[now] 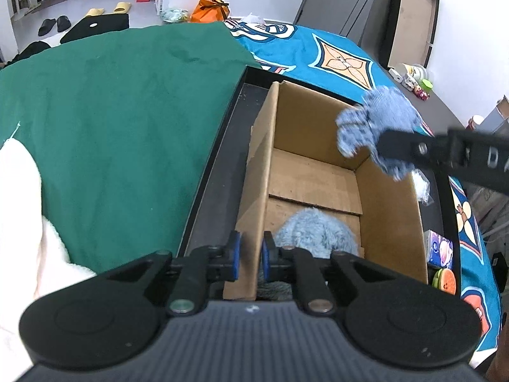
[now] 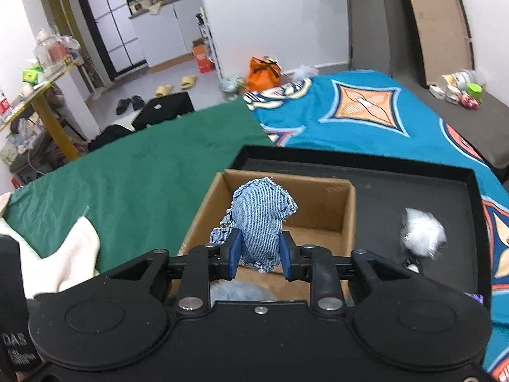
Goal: Organize soft objects
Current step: 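Lift the denim plush into the box and release it with the right gripper, then return the right gripper to the tray and grasp the hamburger plush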
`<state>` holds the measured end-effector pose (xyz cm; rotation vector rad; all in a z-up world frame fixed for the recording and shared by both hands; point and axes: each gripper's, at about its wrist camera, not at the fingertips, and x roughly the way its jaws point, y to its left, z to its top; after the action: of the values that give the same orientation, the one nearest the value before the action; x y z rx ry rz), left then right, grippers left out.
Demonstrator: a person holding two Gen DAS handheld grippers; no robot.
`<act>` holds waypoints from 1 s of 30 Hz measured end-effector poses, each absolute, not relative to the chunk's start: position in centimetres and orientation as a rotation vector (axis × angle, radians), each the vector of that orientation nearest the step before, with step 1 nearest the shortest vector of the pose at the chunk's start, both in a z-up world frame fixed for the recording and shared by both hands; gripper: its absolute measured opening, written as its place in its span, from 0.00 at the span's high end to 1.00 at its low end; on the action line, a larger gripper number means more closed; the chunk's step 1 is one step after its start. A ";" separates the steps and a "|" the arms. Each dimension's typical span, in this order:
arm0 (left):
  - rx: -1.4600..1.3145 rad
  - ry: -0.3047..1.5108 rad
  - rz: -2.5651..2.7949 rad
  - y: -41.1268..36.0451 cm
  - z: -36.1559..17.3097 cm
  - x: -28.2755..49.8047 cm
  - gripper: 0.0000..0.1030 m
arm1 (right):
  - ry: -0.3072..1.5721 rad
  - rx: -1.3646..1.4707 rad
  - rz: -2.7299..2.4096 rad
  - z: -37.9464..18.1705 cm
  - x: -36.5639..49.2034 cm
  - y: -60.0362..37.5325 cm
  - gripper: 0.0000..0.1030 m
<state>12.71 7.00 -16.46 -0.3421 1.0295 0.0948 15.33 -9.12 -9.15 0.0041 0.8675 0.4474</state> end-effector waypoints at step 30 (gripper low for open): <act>-0.195 0.987 0.121 4.5 -14.8 11.9 0.49 | 0.874 0.038 0.232 -12.5 12.1 -18.7 0.08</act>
<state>11.91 4.52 -14.83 -0.1953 0.9868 0.1206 12.05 -18.74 -12.51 0.0382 0.8737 0.2325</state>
